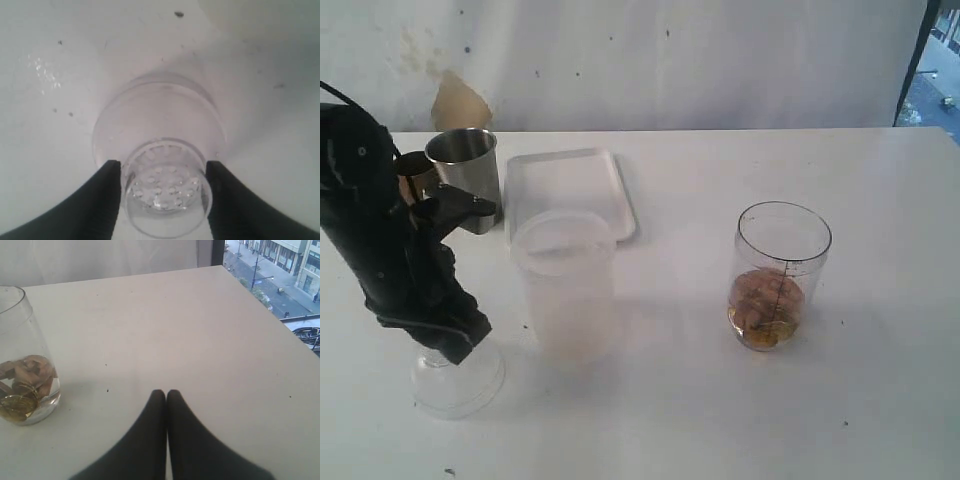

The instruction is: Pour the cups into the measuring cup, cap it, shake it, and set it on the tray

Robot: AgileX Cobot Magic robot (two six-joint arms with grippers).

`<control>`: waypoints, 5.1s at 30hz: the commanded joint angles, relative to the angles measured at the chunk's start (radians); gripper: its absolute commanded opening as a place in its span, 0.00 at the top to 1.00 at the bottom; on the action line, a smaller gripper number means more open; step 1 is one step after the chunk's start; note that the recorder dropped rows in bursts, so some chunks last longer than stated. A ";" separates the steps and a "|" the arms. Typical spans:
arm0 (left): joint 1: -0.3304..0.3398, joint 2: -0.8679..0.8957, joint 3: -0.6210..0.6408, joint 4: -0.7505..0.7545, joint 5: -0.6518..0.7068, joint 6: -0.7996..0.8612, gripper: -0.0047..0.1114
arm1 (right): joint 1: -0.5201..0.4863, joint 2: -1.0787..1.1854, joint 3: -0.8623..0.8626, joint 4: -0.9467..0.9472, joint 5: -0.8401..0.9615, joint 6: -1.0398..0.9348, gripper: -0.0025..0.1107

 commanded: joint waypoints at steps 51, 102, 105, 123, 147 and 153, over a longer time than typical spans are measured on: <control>-0.444 0.117 -0.849 -0.077 0.173 0.019 0.96 | 0.000 -0.005 0.001 -0.003 -0.005 0.004 0.98; -0.710 0.165 -0.545 0.072 0.291 0.017 0.96 | 0.000 -0.005 0.001 -0.003 -0.005 0.004 0.98; -0.710 0.192 -0.494 0.062 0.203 0.017 0.96 | 0.000 -0.005 0.001 -0.003 -0.005 0.004 0.98; -0.710 0.240 -0.476 0.101 0.046 0.008 0.43 | 0.000 -0.005 0.001 -0.003 -0.005 0.004 0.98; -0.710 -0.163 -0.436 0.095 0.232 -0.158 0.96 | 0.000 -0.005 0.001 -0.003 -0.005 0.004 0.98; -0.710 -0.489 -0.141 0.112 -0.006 -0.250 0.96 | 0.000 -0.005 0.001 -0.003 -0.005 0.004 0.98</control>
